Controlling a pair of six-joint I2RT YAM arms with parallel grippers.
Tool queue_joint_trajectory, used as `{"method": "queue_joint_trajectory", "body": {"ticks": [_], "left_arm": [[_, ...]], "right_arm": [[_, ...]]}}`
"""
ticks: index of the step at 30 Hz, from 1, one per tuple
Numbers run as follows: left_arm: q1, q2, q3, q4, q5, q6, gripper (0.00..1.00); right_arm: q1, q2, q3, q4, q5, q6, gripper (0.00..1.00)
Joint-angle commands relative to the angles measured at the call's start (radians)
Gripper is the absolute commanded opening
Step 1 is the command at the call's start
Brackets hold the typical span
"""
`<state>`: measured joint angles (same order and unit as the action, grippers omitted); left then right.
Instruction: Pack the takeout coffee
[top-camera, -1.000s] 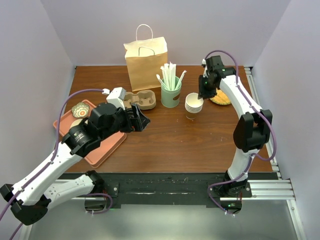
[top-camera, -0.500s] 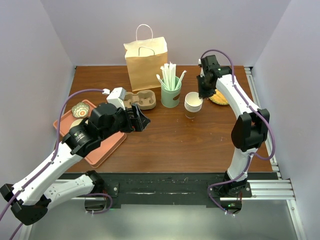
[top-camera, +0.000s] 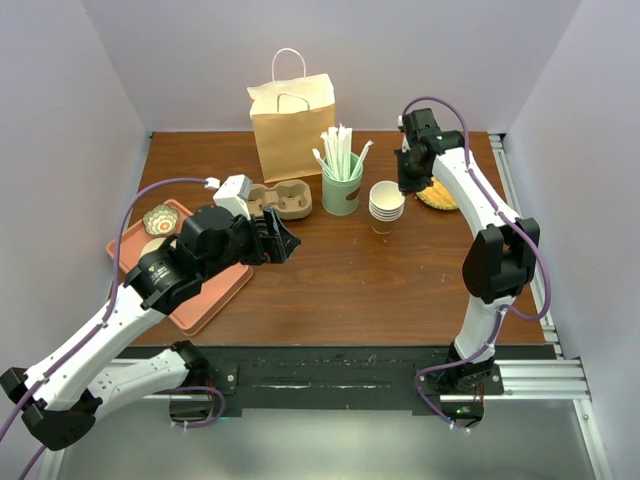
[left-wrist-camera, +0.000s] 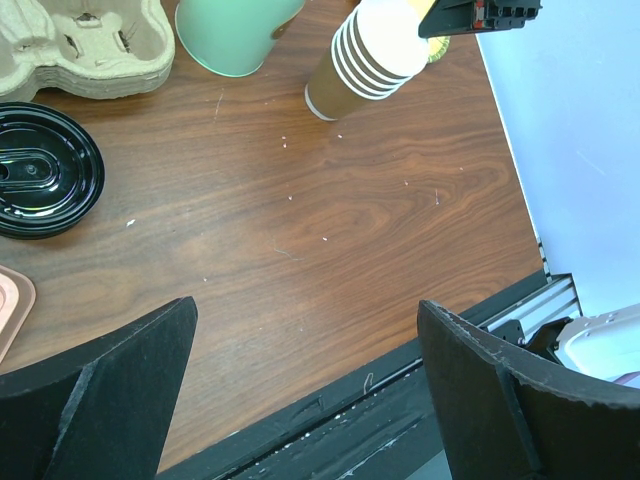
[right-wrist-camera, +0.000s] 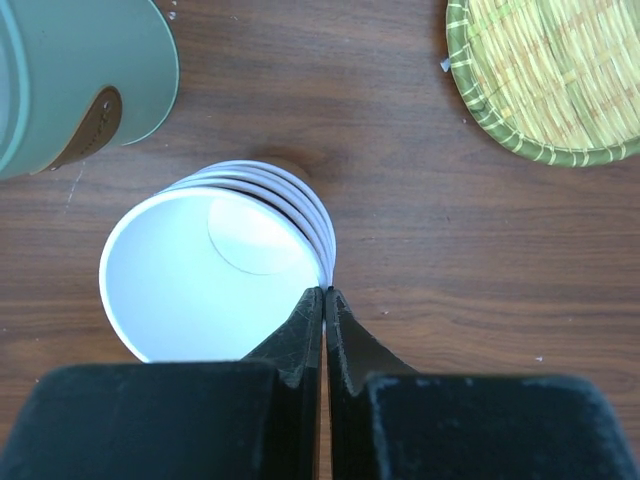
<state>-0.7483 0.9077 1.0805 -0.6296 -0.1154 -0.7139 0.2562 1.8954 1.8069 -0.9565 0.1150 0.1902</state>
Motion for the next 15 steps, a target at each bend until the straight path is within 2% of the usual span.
{"method": "queue_joint_trajectory", "body": {"ticks": [1,6,10,15], "left_arm": [[0.003,-0.003,-0.007,0.039,-0.001,0.013,0.97],[0.004,-0.004,-0.01,0.038,-0.001,0.011,0.97],[0.004,-0.01,-0.016,0.038,-0.004,0.008,0.97],[0.003,-0.01,-0.022,0.037,-0.007,0.01,0.96]], "right_arm": [[0.003,-0.032,0.065,0.009,0.014,0.012,0.0],[-0.011,-0.073,0.051,0.048,-0.032,0.086,0.0],[-0.017,-0.146,-0.084,0.186,-0.075,0.146,0.0],[-0.031,-0.2,-0.185,0.251,-0.141,0.212,0.0]]}}
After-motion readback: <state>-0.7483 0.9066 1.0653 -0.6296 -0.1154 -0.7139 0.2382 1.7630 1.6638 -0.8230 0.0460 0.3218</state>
